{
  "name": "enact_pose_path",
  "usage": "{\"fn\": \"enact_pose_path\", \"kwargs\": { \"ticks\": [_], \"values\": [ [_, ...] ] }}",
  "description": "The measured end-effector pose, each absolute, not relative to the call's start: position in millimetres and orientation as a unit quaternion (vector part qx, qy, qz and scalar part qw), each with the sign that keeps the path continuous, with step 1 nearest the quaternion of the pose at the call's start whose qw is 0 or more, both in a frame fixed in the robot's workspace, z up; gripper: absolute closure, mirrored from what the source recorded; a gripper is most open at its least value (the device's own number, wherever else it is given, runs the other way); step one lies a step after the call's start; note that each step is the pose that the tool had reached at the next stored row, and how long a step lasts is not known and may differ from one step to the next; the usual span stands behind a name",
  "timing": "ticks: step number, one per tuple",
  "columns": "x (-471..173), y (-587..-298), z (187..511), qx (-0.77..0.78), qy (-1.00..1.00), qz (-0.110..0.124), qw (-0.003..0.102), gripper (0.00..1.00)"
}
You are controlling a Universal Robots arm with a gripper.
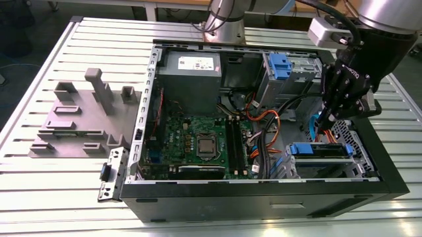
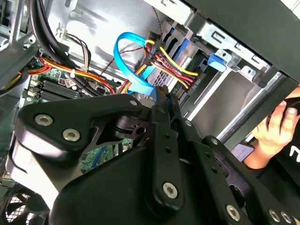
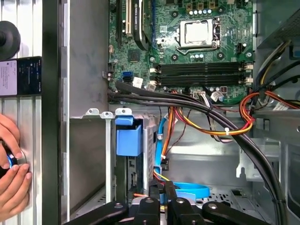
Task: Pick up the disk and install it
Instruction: 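Insert the second disk wire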
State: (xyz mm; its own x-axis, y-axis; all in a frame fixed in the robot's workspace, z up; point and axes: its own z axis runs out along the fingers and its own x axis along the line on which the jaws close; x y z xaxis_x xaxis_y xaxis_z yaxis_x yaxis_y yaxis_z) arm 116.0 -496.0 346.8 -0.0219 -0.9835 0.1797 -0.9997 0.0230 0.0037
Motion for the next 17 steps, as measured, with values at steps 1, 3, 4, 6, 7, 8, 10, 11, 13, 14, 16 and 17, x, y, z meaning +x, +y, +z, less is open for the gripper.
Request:
{"fn": "enact_pose_path", "kwargs": {
  "ticks": [1,3,4,6,7,8,10,11,13,14,16,17],
  "values": [
    [114.7,-497.2,346.7,0.697,-0.712,0.062,0.066,0.84],
    [112.4,-500.1,346.4,0.697,-0.711,0.061,0.065,0.84],
    [111.5,-501.8,346.3,0.697,-0.711,0.061,0.064,0.84],
    [111.0,-505.1,346.1,0.698,-0.711,0.059,0.062,0.84],
    [110.9,-506.8,346.0,0.698,-0.711,0.057,0.059,0.84],
    [110.9,-508.7,345.9,0.698,-0.712,0.054,0.057,0.84],
    [110.7,-512.4,345.8,0.699,-0.712,0.046,0.049,0.84],
    [110.7,-513.8,345.8,0.699,-0.713,0.041,0.044,0.84],
    [110.8,-516.8,345.7,0.700,-0.713,0.031,0.034,0.84],
    [110.8,-518.5,345.6,0.700,-0.713,0.027,0.030,0.84],
    [110.7,-523.0,345.4,0.700,-0.713,0.024,0.026,0.84],
    [110.8,-525.0,345.3,0.700,-0.713,0.024,0.026,0.84]
  ]
}}
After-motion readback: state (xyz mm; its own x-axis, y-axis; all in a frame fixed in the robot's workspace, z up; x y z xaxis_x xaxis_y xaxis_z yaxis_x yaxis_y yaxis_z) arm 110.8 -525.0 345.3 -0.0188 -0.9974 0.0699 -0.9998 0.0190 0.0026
